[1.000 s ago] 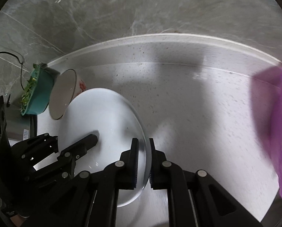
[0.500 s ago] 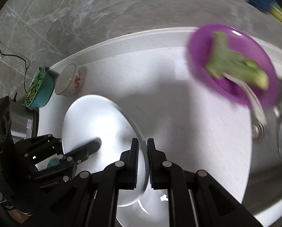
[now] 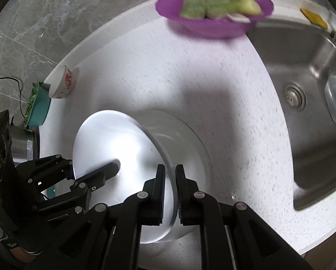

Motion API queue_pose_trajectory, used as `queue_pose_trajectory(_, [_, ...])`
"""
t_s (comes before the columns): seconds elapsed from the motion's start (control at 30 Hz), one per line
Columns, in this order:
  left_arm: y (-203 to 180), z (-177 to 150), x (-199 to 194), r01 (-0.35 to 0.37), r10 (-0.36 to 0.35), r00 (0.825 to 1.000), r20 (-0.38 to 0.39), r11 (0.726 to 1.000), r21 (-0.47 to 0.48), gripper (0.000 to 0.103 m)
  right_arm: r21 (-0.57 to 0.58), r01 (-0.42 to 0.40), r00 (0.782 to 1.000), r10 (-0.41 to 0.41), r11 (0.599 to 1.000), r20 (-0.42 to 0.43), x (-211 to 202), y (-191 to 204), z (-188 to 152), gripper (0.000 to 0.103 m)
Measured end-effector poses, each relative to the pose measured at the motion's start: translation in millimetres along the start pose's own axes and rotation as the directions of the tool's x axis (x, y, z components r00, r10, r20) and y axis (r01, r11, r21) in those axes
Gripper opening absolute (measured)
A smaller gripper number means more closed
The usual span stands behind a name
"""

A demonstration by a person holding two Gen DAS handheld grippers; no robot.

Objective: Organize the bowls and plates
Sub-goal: 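Lift the smaller white bowl with both grippers and carry it over the large bowl, then lower the smaller bowl into the large white bowl and open both grippers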

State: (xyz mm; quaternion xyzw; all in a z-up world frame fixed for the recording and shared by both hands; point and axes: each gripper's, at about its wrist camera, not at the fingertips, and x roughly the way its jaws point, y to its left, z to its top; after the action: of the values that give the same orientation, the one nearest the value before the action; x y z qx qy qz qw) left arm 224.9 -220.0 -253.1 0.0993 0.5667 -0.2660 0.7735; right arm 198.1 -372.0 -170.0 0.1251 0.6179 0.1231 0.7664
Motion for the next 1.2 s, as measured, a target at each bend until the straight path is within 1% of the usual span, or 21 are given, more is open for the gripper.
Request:
queue_pose_trajectory(0.33, [7, -3, 29, -0.015, 0.015, 0.999, -0.039, 1.000, 0.004, 0.012, 0.001, 0.012, 0.999, -0.012, 1.000, -0.042, 19, -9, -6, 0.012])
queue_pose_trajectory(0.63, [8, 1, 41, -0.028, 0.029, 0.999, -0.043, 1.000, 0.006, 0.015, -0.028, 0.040, 0.998, -0.041, 0.999, -0.041, 25, -8, -2, 0.012])
queue_pose_trajectory(0.77, [9, 4, 39, -0.038, 0.038, 0.999, -0.033, 0.999, -0.002, 0.016, -0.068, 0.076, 0.996, -0.078, 0.995, -0.032, 25, -1, -5, 0.014])
queue_pose_trajectory(1.0, [12, 6, 37, -0.030, 0.029, 0.999, -0.018, 0.999, -0.019, 0.018, -0.139, 0.141, 0.989, -0.145, 0.980, -0.018, 28, 10, -6, 0.020])
queue_pose_trajectory(1.07, [13, 5, 36, -0.021, 0.020, 1.000, -0.013, 1.000, -0.023, 0.020, -0.146, 0.147, 0.988, -0.151, 0.978, -0.016, 29, 12, -5, 0.021])
queue_pose_trajectory(1.1, [12, 5, 36, -0.014, 0.014, 1.000, -0.011, 1.000, -0.023, 0.022, -0.148, 0.150, 0.988, -0.154, 0.978, -0.015, 30, 13, -5, 0.021])
queue_pose_trajectory(1.17, [11, 4, 35, -0.002, 0.002, 1.000, -0.007, 1.000, -0.021, 0.029, -0.151, 0.156, 0.987, -0.160, 0.976, -0.014, 31, 15, -5, 0.021])
queue_pose_trajectory(1.2, [10, 4, 35, 0.000, 0.000, 1.000, -0.006, 1.000, -0.019, 0.035, -0.152, 0.157, 0.987, -0.161, 0.976, -0.014, 31, 16, -6, 0.021])
